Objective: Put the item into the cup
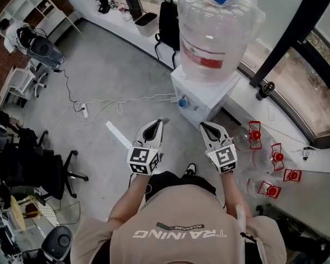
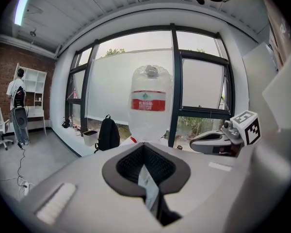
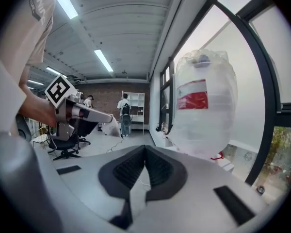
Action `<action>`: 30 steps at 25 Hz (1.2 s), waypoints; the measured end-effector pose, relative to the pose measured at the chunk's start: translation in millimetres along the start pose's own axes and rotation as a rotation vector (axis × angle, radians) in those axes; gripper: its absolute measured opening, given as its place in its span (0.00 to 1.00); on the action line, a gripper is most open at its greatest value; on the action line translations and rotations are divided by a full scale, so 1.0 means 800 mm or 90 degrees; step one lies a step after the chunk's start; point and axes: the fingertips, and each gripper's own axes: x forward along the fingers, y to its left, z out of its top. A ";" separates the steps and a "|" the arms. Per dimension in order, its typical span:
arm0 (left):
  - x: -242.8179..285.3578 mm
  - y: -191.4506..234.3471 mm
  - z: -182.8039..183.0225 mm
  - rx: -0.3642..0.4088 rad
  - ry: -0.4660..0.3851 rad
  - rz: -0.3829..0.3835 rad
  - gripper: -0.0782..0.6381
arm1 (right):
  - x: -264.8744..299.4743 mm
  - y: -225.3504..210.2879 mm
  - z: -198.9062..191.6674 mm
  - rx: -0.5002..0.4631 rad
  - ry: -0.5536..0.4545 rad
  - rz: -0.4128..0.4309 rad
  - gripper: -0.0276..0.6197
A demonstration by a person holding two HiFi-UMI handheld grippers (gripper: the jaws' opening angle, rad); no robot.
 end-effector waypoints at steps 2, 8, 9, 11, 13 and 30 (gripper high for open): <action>0.010 0.006 -0.002 -0.004 0.006 0.002 0.12 | 0.009 -0.003 -0.003 0.004 0.006 0.006 0.06; 0.040 0.023 -0.005 0.007 0.019 -0.020 0.12 | 0.034 -0.009 -0.024 0.023 0.037 0.004 0.06; 0.045 0.026 -0.006 0.010 0.022 -0.028 0.12 | 0.039 -0.011 -0.025 0.026 0.039 -0.002 0.06; 0.055 0.032 -0.010 0.014 0.027 -0.047 0.12 | 0.047 -0.014 -0.025 0.031 0.044 -0.018 0.06; 0.064 0.039 -0.013 0.018 0.031 -0.068 0.12 | 0.054 -0.017 -0.024 0.036 0.051 -0.036 0.06; 0.142 0.087 -0.082 0.047 0.088 -0.176 0.12 | 0.098 -0.020 -0.081 0.094 0.080 -0.170 0.06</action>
